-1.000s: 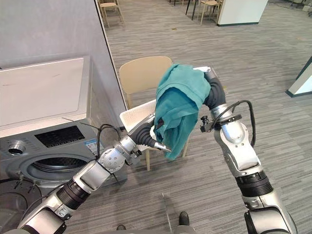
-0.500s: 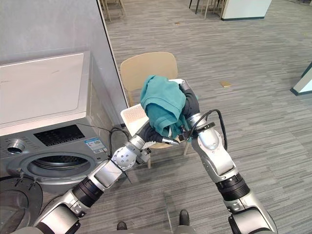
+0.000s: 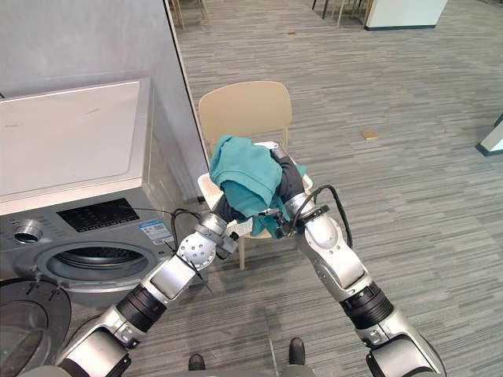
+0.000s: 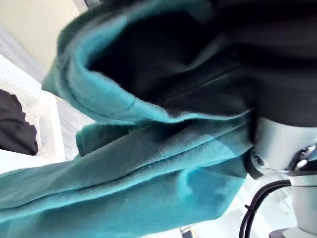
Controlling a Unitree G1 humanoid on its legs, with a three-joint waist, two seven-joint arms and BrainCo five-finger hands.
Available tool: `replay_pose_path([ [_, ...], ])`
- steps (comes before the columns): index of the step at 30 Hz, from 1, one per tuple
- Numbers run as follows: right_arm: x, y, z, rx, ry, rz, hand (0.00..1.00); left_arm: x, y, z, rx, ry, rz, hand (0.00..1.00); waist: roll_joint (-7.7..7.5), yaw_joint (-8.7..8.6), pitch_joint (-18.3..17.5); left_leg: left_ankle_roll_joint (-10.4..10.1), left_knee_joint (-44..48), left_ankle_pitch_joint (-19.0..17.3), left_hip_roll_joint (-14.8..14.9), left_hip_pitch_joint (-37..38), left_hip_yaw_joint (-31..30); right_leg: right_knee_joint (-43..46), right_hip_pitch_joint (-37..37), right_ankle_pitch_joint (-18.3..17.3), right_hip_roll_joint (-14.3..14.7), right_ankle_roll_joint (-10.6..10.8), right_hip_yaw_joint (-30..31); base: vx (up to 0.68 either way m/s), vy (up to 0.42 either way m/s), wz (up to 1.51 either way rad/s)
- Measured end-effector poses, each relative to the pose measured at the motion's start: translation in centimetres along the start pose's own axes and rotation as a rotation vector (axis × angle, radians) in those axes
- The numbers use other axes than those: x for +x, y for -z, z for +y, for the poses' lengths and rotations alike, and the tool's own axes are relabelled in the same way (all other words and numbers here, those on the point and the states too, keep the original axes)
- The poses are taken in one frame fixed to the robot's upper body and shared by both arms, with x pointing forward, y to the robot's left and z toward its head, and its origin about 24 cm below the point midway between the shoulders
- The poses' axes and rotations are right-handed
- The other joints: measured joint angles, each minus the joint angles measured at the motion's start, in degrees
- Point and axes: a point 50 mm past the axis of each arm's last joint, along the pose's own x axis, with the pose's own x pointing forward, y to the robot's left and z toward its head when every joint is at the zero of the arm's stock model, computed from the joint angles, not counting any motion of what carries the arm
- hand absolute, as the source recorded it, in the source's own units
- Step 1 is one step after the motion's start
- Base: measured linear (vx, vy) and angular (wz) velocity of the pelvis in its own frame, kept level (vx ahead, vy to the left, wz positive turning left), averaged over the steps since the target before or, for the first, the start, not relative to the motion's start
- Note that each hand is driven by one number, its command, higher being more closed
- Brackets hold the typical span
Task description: Pick up the laundry basket with both hands and put the clothes into the washing machine.
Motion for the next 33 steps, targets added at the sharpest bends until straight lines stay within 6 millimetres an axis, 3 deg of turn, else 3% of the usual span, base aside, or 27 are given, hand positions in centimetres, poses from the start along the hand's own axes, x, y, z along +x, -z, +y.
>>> replay_pose_path([
  [1, -0.1, 0.1, 0.1, 0.008, 0.002, 0.001, 0.00, 0.1, -0.1, 0.2, -0.009, -0.018, 0.000, 1.00, -0.01, 0.03, -0.01, 0.00, -0.01, 0.00, 0.00, 0.01, 0.01, 0.00, 0.00, 0.00, 0.01, 0.00, 0.00, 0.00, 0.000, 0.00],
  [5, -0.3, 0.2, 0.0, 0.026, 0.021, -0.004, 0.00, 0.3, -0.3, 0.9, -0.017, -0.054, 0.004, 1.00, -0.01, 0.05, -0.01, 0.00, -0.05, 0.01, 0.00, 0.08, 0.08, 0.09, 0.00, -0.03, 0.01, 0.02, 0.00, 0.00, 0.000, 0.00],
  [7, -1.1, 0.2, -0.4, 0.046, 0.065, -0.026, 0.00, -0.9, -1.3, 1.0, -0.055, -0.081, -0.015, 1.00, 0.01, 0.17, -0.02, 0.00, -0.04, 0.01, 0.00, 0.08, -0.08, 0.26, 0.03, -0.19, 0.00, 0.16, -0.12, 0.01, -0.001, 0.02],
  [8, -2.1, 0.1, -0.7, 0.051, 0.095, -0.033, 0.00, -2.4, -2.4, 1.0, -0.098, -0.104, -0.047, 1.00, 0.01, 0.17, -0.02, -0.04, -0.04, -0.02, 0.01, 0.00, -0.31, 0.28, 0.11, -0.44, -0.01, 0.18, -0.40, 0.02, -0.003, 0.13],
  [9, -2.9, 0.5, -1.0, 0.050, 0.124, -0.010, 0.00, -3.9, -3.3, 1.1, -0.138, -0.126, -0.075, 1.00, 0.02, 0.12, -0.02, -0.06, -0.04, -0.04, 0.05, -0.01, -0.93, 0.27, 0.54, -0.64, -0.01, 0.18, -1.08, 0.03, -0.004, 0.19],
  [11, -3.7, 1.5, -1.4, 0.046, 0.149, 0.057, 0.00, -5.0, -4.1, 1.5, -0.160, -0.145, -0.104, 1.00, 0.03, 0.59, -0.03, -0.06, -0.06, -0.04, 0.09, -0.01, -1.55, 0.32, 0.99, -0.88, -0.02, 0.14, -1.70, 0.00, -0.005, 0.21],
  [13, -3.9, 1.9, -1.3, 0.055, 0.153, 0.086, 0.00, -5.1, -3.9, 2.2, -0.168, -0.172, -0.101, 1.00, 0.03, 1.83, -0.05, -0.05, -0.32, -0.02, 0.09, -0.03, -2.00, 0.33, 1.27, -1.02, -0.05, 0.30, -2.13, -0.04, -0.007, 0.14],
  [16, -3.8, 2.1, -1.0, 0.074, 0.161, 0.087, 0.00, -5.1, -3.8, 2.6, -0.185, -0.198, -0.094, 1.00, -0.16, 2.24, -0.18, -0.04, -0.37, -0.02, 0.09, -0.01, -2.37, 0.45, 1.68, -1.56, -0.09, 0.23, -2.75, -0.03, -0.002, 0.10],
  [20, -3.7, 2.0, -1.2, 0.073, 0.178, 0.079, 0.00, -4.3, -2.1, 2.6, -0.208, -0.267, -0.032, 1.00, -0.59, 2.01, -0.73, -0.05, -0.37, -0.02, 0.08, 0.07, -2.24, 0.43, 1.60, -1.55, -0.11, 0.21, -2.59, 0.00, 0.000, -0.02],
  [22, -3.7, 1.7, -1.6, 0.073, 0.198, 0.069, 0.00, -3.4, 0.3, 3.0, -0.176, -0.298, 0.064, 1.00, -0.56, 1.97, -1.47, -0.05, -0.23, 0.01, 0.08, 0.35, -2.09, 0.42, 1.60, -0.95, -0.07, -0.02, -2.27, 0.01, 0.001, -0.08],
  [28, -3.9, 1.0, -3.1, 0.053, 0.268, 0.038, 0.00, -3.9, 0.9, 5.5, -0.156, -0.435, 0.087, 1.00, -0.37, 0.54, -1.67, -0.06, -0.01, -0.01, 0.08, 0.96, -1.50, 0.51, 1.71, -0.91, 0.01, -0.06, -1.43, 0.01, 0.000, -0.06],
  [33, -3.8, 1.0, -2.8, 0.066, 0.266, 0.028, 0.00, -3.9, 0.9, 5.8, -0.163, -0.454, 0.087, 1.00, -0.35, 0.51, -1.72, -0.05, -0.06, 0.00, 0.08, 1.02, -1.64, 0.65, 1.79, -1.01, 0.00, -0.18, -1.51, 0.00, 0.000, 0.00],
])
